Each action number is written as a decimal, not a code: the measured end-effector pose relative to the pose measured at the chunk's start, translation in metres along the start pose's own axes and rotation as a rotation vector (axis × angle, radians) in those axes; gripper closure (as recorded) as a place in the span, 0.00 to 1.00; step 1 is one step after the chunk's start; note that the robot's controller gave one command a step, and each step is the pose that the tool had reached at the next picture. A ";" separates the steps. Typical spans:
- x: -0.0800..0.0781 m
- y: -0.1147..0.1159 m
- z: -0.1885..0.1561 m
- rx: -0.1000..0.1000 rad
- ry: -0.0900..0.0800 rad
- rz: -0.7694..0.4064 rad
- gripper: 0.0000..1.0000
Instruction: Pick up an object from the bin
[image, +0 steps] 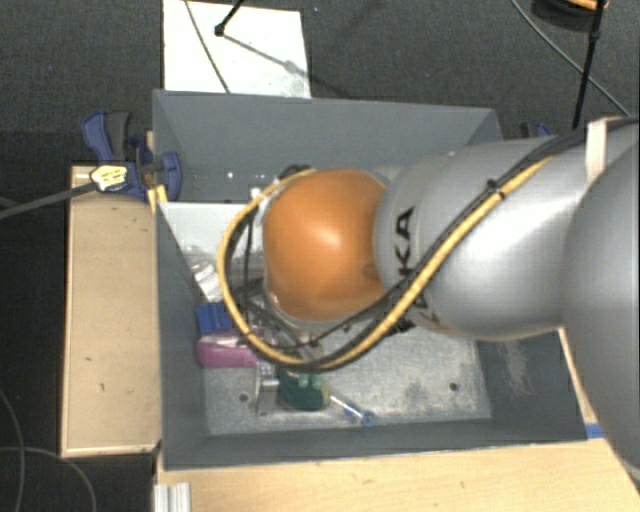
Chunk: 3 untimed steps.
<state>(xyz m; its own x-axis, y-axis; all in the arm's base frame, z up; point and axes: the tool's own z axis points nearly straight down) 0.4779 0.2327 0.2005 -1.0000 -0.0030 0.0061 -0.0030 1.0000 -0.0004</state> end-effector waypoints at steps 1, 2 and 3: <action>-0.052 -0.068 0.075 0.004 -0.003 -0.359 0.00; -0.021 -0.090 0.123 -0.004 -0.004 -0.295 0.00; -0.004 -0.090 0.128 -0.002 -0.021 -0.306 0.00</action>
Offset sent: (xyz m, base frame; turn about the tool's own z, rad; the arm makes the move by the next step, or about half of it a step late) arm 0.0506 -0.0646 -0.0728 -0.3640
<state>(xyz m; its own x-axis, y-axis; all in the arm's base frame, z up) 0.4815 0.1422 0.0729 -0.9525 -0.3040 -0.0152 -0.3040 0.9527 -0.0003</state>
